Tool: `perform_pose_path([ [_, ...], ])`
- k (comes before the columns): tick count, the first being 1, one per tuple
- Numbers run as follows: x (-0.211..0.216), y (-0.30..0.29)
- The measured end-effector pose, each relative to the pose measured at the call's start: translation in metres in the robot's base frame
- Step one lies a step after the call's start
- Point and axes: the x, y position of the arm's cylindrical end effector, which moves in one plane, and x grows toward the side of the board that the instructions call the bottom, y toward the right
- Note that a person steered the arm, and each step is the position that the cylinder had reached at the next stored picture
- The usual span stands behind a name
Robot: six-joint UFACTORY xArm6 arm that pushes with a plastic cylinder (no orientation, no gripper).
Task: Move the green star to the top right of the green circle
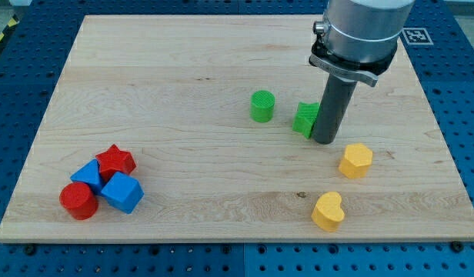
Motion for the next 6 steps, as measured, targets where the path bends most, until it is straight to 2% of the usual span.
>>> perform_pose_path([
  [2,0.018,-0.002],
  [6,-0.035,-0.016],
])
